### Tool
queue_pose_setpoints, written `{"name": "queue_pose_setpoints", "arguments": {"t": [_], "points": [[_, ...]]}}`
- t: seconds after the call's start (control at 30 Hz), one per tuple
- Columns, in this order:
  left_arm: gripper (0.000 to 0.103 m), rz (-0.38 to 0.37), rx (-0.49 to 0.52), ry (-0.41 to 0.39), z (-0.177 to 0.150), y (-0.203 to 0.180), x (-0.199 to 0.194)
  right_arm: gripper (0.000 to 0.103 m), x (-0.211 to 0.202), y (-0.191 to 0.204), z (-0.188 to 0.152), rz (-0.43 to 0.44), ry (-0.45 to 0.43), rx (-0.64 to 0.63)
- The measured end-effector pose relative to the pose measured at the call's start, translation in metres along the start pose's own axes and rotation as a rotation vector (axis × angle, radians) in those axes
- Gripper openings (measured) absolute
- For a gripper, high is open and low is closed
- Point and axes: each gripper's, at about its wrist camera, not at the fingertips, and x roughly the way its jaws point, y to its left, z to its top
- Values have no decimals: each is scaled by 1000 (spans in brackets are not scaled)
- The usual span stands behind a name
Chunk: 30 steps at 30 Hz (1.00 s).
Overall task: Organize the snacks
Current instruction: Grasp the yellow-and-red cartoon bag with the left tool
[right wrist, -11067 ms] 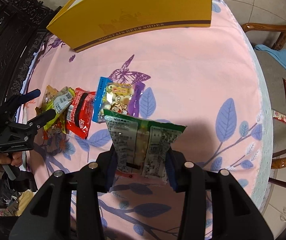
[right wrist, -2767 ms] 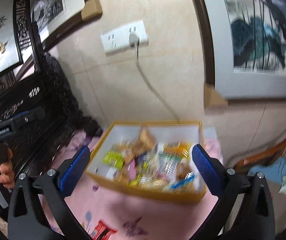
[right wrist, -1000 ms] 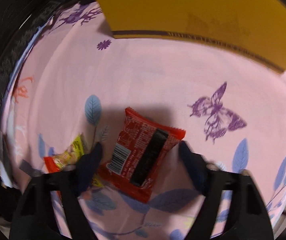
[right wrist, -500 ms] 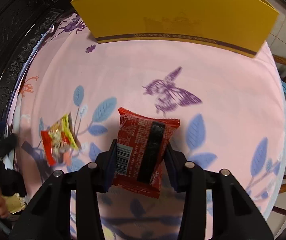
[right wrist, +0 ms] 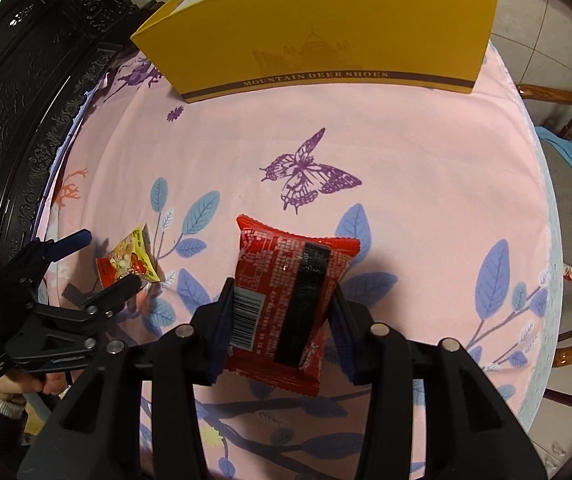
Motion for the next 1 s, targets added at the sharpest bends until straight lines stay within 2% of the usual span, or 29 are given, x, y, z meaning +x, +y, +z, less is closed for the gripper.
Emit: {"name": "queue_pose_setpoints", "arguments": {"t": [0.5, 0.53, 0.57, 0.6, 0.63, 0.7, 1.0], "points": [[101, -4, 49, 33, -4, -5, 13, 44, 3, -2, 1, 7, 13, 17], [98, -8, 51, 31, -5, -6, 13, 44, 3, -3, 1, 6, 14, 18], [79, -25, 54, 34, -5, -7, 13, 44, 4, -3, 1, 5, 15, 20], [55, -41, 50, 49, -5, -7, 15, 44, 4, -4, 1, 4, 15, 22], [50, -55, 38, 71, -6, -7, 17, 44, 4, -4, 1, 3, 14, 23], [46, -66, 28, 63, -7, -7, 14, 44, 4, -4, 1, 2, 10, 26], [46, -53, -14, -1, -5, -7, -13, 44, 1, -7, 1, 4, -3, 36]]}}
